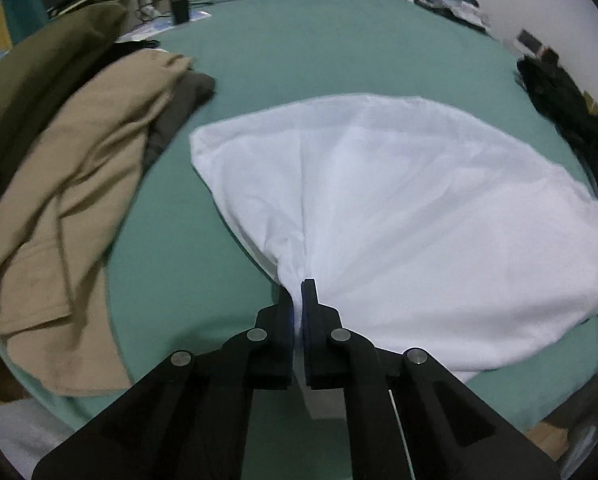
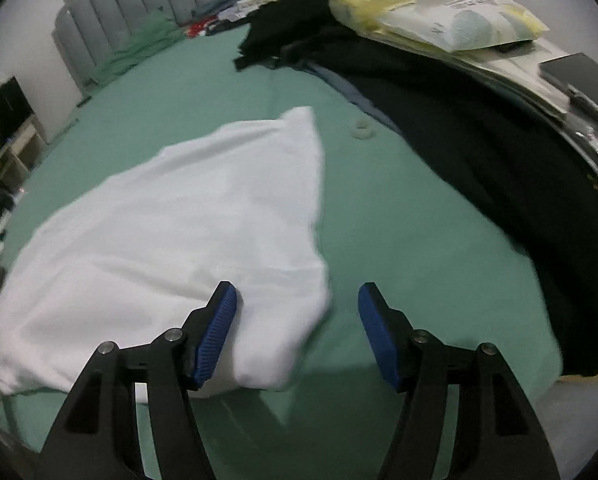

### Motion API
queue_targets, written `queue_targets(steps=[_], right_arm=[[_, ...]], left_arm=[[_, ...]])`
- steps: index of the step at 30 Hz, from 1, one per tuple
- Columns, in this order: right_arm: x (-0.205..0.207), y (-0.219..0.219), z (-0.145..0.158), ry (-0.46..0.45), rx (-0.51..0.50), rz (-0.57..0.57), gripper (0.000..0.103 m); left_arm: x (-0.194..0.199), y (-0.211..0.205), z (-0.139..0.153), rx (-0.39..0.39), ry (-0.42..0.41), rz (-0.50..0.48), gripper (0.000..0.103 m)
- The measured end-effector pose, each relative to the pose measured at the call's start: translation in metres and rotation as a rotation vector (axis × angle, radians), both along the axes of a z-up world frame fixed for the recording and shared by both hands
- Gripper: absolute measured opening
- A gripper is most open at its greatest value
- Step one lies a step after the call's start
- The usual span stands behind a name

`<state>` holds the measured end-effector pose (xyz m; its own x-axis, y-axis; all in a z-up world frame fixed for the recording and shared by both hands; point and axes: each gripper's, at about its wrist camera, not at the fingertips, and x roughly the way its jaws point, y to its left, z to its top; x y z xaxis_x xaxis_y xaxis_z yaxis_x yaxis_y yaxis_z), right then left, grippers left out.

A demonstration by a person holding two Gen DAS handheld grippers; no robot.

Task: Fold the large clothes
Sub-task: 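Grasp the jacket's pointed corner with the left gripper and pull it straight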

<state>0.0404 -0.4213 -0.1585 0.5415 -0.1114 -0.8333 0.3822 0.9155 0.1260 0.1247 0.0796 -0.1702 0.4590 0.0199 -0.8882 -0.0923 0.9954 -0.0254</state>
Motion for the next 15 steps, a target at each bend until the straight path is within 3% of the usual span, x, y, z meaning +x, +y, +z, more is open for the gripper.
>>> queue_targets(steps=[11,13,15], right_arm=[[-0.011,-0.003,0.003,0.023,-0.074,0.002,0.070],[-0.016,-0.005,0.009,-0.001,-0.059,-0.014,0.071],[-0.023,-0.009,0.015,-0.046,-0.017,-0.026,0.072]], left_arm=[[-0.016,0.009,0.001,-0.029,0.044,0.009,0.006],[-0.024,0.008,0.004,-0.027,0.036,0.017,0.010],[-0.032,0.008,0.010,-0.027,0.023,0.034,0.021]])
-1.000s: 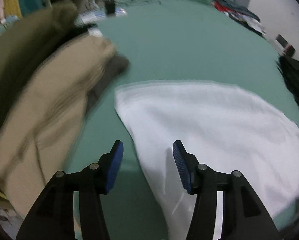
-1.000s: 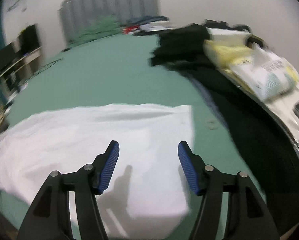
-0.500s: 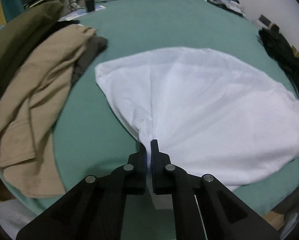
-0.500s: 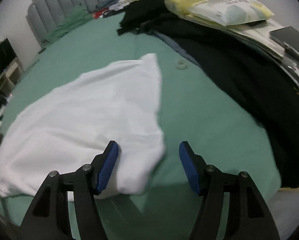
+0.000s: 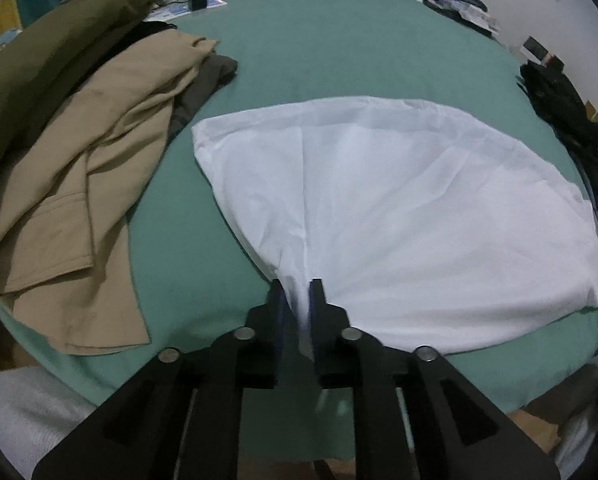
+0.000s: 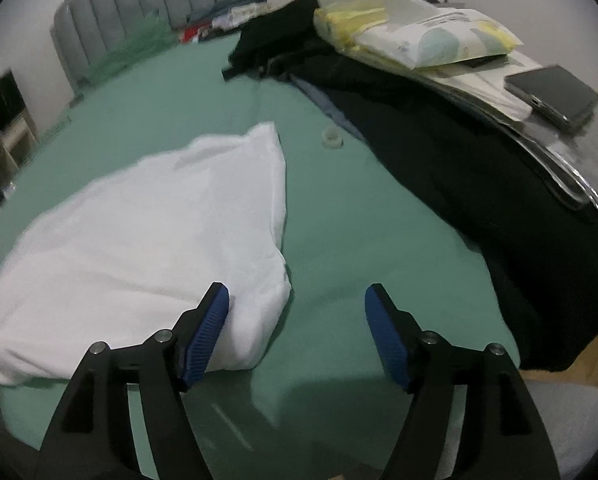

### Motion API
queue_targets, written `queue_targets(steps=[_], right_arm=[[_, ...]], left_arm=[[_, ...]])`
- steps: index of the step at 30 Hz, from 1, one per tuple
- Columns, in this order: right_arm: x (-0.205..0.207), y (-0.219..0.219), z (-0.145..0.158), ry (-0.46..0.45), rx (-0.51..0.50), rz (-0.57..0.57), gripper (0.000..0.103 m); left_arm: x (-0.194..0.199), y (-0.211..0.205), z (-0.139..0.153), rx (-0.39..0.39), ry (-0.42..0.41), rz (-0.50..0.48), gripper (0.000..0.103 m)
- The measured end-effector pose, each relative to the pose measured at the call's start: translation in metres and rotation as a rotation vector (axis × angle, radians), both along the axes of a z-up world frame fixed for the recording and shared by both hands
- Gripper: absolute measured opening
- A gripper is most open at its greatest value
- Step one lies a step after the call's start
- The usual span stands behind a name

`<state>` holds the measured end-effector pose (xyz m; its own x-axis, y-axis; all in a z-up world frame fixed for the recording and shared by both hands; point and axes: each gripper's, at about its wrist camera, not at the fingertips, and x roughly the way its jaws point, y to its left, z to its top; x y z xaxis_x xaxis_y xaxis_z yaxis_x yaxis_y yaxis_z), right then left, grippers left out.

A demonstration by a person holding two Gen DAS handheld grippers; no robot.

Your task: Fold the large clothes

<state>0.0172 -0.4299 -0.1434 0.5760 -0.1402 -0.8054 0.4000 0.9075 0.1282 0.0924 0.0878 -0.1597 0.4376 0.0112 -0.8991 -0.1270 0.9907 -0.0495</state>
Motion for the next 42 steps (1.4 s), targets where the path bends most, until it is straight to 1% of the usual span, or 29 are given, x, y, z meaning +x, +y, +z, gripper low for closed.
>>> queue_targets(steps=[1,2,3,6,8,10,13,17,21,23,25,26,27,28,29,32,35,37,39,40,42], right_arm=[[-0.003,0.000,0.002,-0.011,0.008,-0.004,0.075],[-0.005,0.001,0.004,-0.022,0.016,-0.007,0.077],[-0.009,0.002,0.007,-0.042,0.041,-0.003,0.080],[-0.017,0.010,0.008,-0.064,0.107,0.017,0.088],[-0.021,0.023,0.007,-0.067,0.143,0.058,0.089],[-0.023,0.035,0.005,-0.062,0.158,0.093,0.089],[-0.020,0.055,0.001,-0.054,0.192,0.162,0.090],[-0.009,0.070,-0.007,-0.043,0.228,0.205,0.090],[0.001,0.074,-0.017,-0.038,0.267,0.200,0.090],[0.008,0.074,-0.018,-0.047,0.283,0.192,0.090],[0.016,0.073,-0.021,-0.051,0.299,0.179,0.091],[0.019,0.072,-0.021,-0.052,0.304,0.176,0.091],[0.022,0.071,-0.020,-0.058,0.310,0.175,0.093],[0.027,0.071,-0.020,-0.067,0.318,0.176,0.093],[0.030,0.070,-0.021,-0.073,0.324,0.177,0.093],[0.043,0.065,-0.024,-0.090,0.354,0.158,0.094],[0.057,0.064,-0.025,-0.112,0.374,0.152,0.095],[0.064,0.065,-0.025,-0.134,0.391,0.152,0.095],[0.068,0.067,-0.027,-0.145,0.418,0.156,0.095],[0.068,0.069,-0.027,-0.158,0.440,0.162,0.095],[0.070,0.070,-0.027,-0.173,0.479,0.181,0.095]], left_arm=[[-0.002,0.001,0.004,-0.004,-0.016,0.012,0.025],[-0.005,0.002,0.008,-0.015,-0.028,0.018,0.032],[-0.009,0.002,0.014,-0.025,-0.042,0.026,0.034],[-0.021,-0.004,0.028,-0.046,-0.088,0.028,0.034],[-0.030,-0.012,0.034,-0.059,-0.115,0.015,0.034],[-0.035,-0.025,0.035,-0.078,-0.129,-0.017,0.034],[-0.037,-0.045,0.031,-0.120,-0.115,-0.067,0.034],[-0.039,-0.074,0.018,-0.150,-0.076,-0.129,0.034],[-0.040,-0.096,0.014,-0.123,-0.061,-0.178,0.034],[-0.037,-0.104,0.013,-0.111,-0.056,-0.200,0.034],[-0.036,-0.108,0.013,-0.139,-0.071,-0.209,0.035],[-0.034,-0.110,0.014,-0.155,-0.083,-0.209,0.037],[-0.032,-0.111,0.014,-0.158,-0.091,-0.211,0.045],[-0.029,-0.113,0.016,-0.158,-0.111,-0.218,0.048],[-0.027,-0.116,0.018,-0.155,-0.122,-0.223,0.050],[-0.018,-0.125,0.022,-0.160,-0.157,-0.242,0.050],[-0.005,-0.138,0.026,-0.172,-0.192,-0.272,0.057],[0.003,-0.147,0.028,-0.177,-0.210,-0.290,0.058],[0.015,-0.158,0.027,-0.188,-0.204,-0.306,0.058],[0.021,-0.163,0.025,-0.193,-0.187,-0.306,0.058],[0.037,-0.175,0.011,-0.185,-0.114,-0.280,0.058]])
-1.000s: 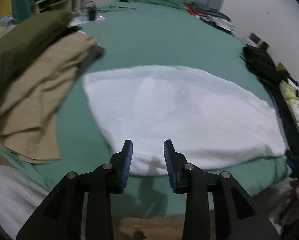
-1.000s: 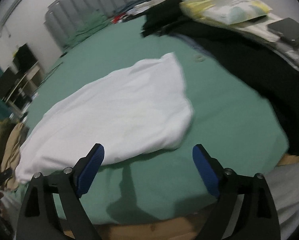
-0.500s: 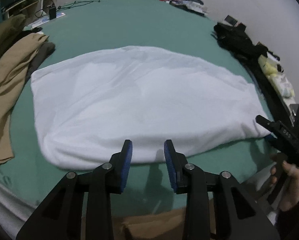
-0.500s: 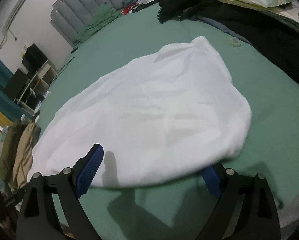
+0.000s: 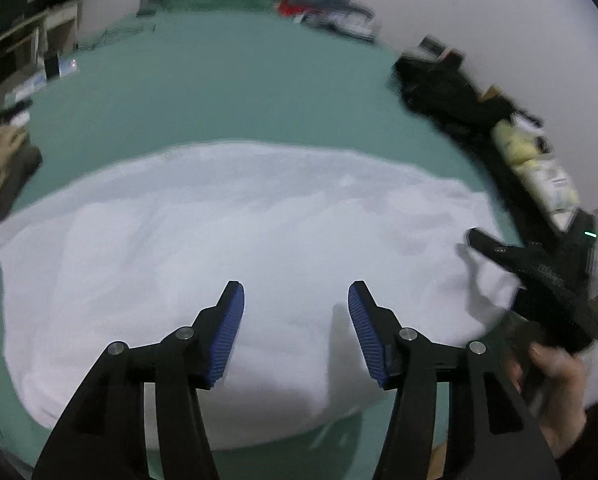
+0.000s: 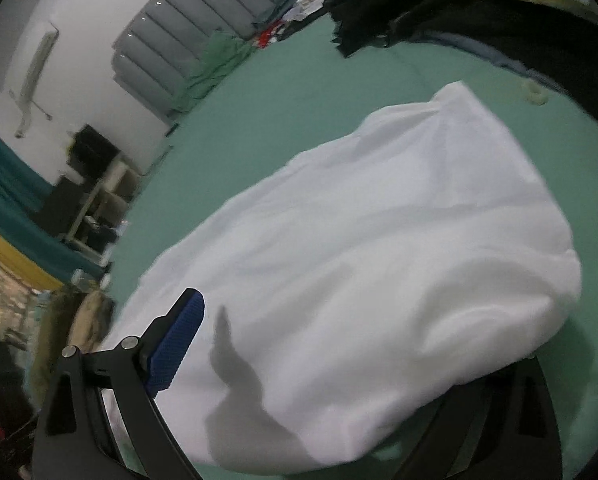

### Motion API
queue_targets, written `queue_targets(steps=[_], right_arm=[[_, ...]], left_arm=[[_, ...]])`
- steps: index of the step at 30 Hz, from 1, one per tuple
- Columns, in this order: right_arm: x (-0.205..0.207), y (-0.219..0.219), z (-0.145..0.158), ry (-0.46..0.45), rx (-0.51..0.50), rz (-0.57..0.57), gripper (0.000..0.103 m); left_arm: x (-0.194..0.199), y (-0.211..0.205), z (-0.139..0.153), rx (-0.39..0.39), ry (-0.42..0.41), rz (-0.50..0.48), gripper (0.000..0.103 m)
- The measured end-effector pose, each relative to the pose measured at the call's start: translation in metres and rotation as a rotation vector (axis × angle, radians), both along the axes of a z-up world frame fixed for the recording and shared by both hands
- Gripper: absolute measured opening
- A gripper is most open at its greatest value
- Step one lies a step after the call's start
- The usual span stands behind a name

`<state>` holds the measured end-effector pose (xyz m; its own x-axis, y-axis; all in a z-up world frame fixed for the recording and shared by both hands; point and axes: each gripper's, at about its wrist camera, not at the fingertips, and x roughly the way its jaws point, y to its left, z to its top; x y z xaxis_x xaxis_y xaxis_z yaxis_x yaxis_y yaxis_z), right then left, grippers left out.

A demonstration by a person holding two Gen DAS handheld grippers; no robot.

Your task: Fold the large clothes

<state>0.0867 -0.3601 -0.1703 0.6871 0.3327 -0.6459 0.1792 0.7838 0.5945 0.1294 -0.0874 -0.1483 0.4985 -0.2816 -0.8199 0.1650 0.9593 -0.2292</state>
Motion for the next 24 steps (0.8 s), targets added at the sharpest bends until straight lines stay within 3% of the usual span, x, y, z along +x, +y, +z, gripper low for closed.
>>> queue_targets(steps=[3,7,12,15,17,18,20,24], right_arm=[[-0.003,0.002,-0.001,-0.016,0.051,0.020,0.095],[-0.002,-0.002,-0.004,-0.023,0.076,0.027,0.095],[0.013,0.006,-0.007,-0.025,0.084,0.053,0.095],[0.027,0.018,-0.010,-0.044,0.140,0.094,0.094],[0.035,0.030,-0.010,-0.039,0.110,0.140,0.071],[0.038,0.034,-0.013,-0.022,0.122,0.165,0.042],[0.042,0.042,-0.016,-0.013,0.168,0.217,0.012],[0.042,0.061,0.007,-0.030,-0.007,0.242,0.012]], left_arm=[[0.012,-0.013,-0.023,-0.023,0.059,-0.006,0.057],[0.016,-0.027,-0.033,0.051,0.028,-0.007,0.057],[0.016,-0.033,-0.035,0.100,0.020,-0.018,0.057],[0.016,-0.033,-0.035,0.111,0.023,-0.019,0.057],[0.016,-0.032,-0.037,0.116,0.023,-0.023,0.057],[0.016,-0.033,-0.038,0.123,0.023,-0.028,0.057],[0.017,-0.036,-0.041,0.140,0.014,-0.041,0.057],[0.023,-0.039,-0.039,0.161,0.016,-0.083,0.057]])
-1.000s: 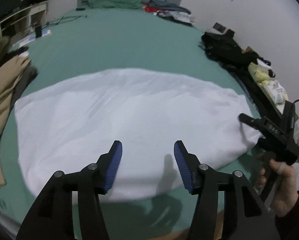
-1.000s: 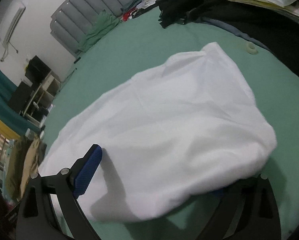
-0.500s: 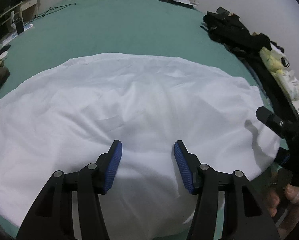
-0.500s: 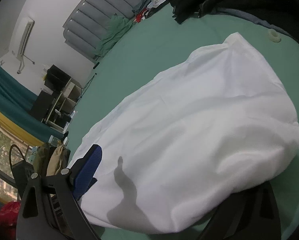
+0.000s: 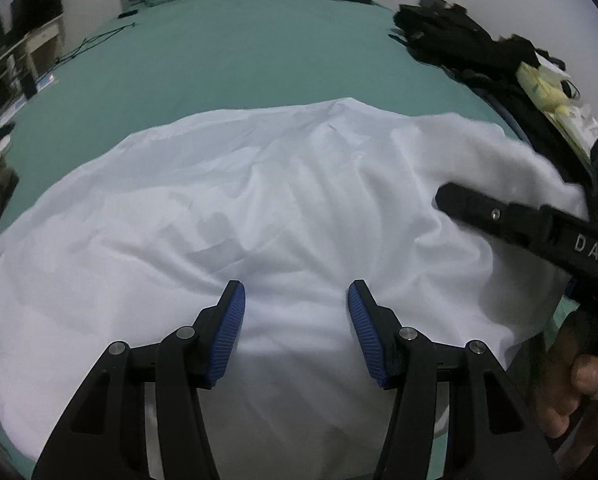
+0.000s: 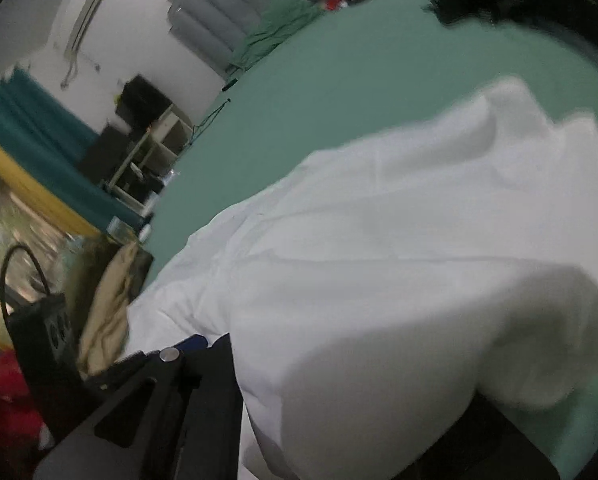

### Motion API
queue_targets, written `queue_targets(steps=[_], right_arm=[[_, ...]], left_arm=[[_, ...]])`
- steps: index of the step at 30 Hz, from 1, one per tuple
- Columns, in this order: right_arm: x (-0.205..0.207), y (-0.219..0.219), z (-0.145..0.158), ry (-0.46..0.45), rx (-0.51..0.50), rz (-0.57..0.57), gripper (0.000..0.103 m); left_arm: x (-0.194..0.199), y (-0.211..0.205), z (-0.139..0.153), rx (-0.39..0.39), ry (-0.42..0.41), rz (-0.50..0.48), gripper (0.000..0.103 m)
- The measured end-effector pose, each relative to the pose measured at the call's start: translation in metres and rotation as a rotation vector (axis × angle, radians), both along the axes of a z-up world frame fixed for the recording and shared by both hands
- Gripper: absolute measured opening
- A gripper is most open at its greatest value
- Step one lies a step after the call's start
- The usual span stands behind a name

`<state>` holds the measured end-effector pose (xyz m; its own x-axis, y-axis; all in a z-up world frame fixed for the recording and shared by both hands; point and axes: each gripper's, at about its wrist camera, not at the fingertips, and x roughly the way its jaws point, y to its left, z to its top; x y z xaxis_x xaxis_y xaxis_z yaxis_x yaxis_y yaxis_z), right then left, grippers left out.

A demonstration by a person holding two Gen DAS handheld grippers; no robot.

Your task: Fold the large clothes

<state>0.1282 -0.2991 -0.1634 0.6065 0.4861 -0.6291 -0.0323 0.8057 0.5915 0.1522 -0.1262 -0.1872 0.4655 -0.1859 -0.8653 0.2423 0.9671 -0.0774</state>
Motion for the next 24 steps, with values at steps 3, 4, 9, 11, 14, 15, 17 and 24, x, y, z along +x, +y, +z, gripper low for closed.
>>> queue_targets(steps=[3,4,9,11,14,15,17,24], right_arm=[[0.000,0.009,0.016,-0.025,-0.105,0.005,0.012],[0.000,0.012,0.021,-0.032,-0.139,0.008,0.012],[0.003,0.026,0.044,-0.041,-0.308,0.023,0.012],[0.004,0.034,0.051,-0.042,-0.387,0.030,0.012],[0.007,0.051,0.060,-0.034,-0.482,0.032,0.012],[0.009,0.061,0.063,-0.034,-0.524,0.038,0.012],[0.011,0.076,0.067,-0.034,-0.580,0.049,0.012],[0.021,0.144,0.077,-0.051,-0.743,0.119,0.012]], left_arm=[[0.006,0.010,0.009,-0.028,0.034,-0.025,0.057],[0.006,0.017,0.016,-0.031,0.017,-0.029,0.057],[-0.006,0.065,0.053,0.027,-0.134,0.024,0.057],[-0.009,0.099,0.065,-0.012,-0.151,0.065,0.057],[-0.013,0.141,0.071,0.002,-0.178,0.139,0.057],[-0.015,0.154,0.071,0.006,-0.185,0.171,0.057],[-0.017,0.182,0.067,0.002,-0.186,0.234,0.057],[-0.022,0.248,0.044,-0.071,-0.119,0.369,0.057]])
